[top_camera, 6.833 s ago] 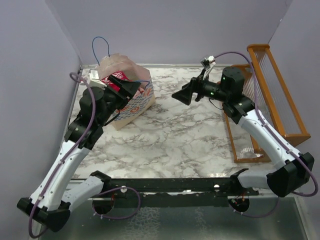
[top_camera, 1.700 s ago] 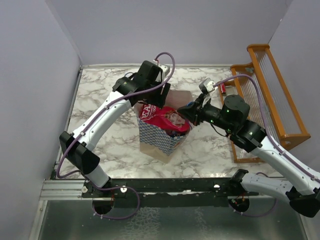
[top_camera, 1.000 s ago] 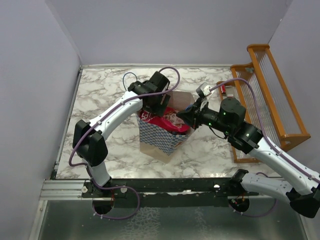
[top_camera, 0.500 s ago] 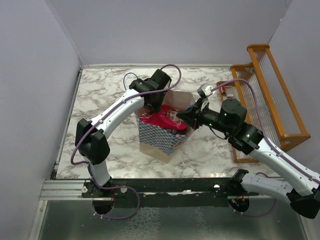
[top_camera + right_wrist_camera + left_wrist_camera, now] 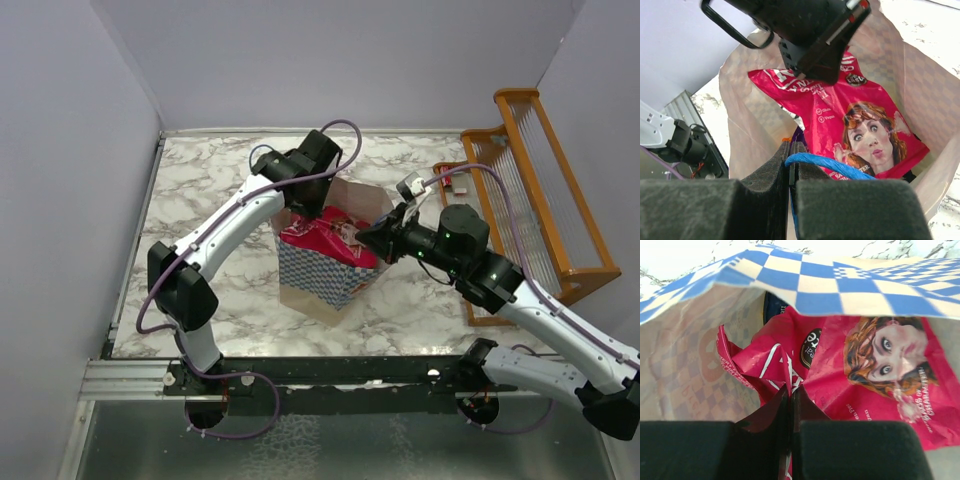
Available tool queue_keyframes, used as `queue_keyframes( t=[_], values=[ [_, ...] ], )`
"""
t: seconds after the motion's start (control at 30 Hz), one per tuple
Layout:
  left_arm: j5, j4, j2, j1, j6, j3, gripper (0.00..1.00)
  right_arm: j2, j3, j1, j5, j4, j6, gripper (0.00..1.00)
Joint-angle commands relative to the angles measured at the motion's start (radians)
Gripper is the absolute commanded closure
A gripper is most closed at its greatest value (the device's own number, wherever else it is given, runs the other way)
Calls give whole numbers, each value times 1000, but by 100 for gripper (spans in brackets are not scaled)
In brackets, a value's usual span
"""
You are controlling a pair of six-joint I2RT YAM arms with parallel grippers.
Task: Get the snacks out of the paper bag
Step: Take out the snack from the paper bag.
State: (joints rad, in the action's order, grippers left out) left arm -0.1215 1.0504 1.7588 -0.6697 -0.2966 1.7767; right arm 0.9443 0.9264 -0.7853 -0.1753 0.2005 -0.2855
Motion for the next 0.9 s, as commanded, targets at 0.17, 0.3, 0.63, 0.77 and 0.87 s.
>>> queue_keyframes(
  t=[0.17,0.3,0.63,0.77,0.87],
  values=[
    [-16,135,-86,-1,13,210,100,-51,-41,0,87,6,-78,93],
    [-41,194,-88,1,26,327,100,-84,-44,0,129,17,-121,92],
    [-86,197,-181,1,65,475,100,-134,-62,0,297,79,-225,92],
    [-128,135,-210,2,48,540,100,-123,-55,0,310,91,-251,91],
    [-165,23,-249,2,37,540,100,-101,-43,0,305,96,-247,91]
  ],
)
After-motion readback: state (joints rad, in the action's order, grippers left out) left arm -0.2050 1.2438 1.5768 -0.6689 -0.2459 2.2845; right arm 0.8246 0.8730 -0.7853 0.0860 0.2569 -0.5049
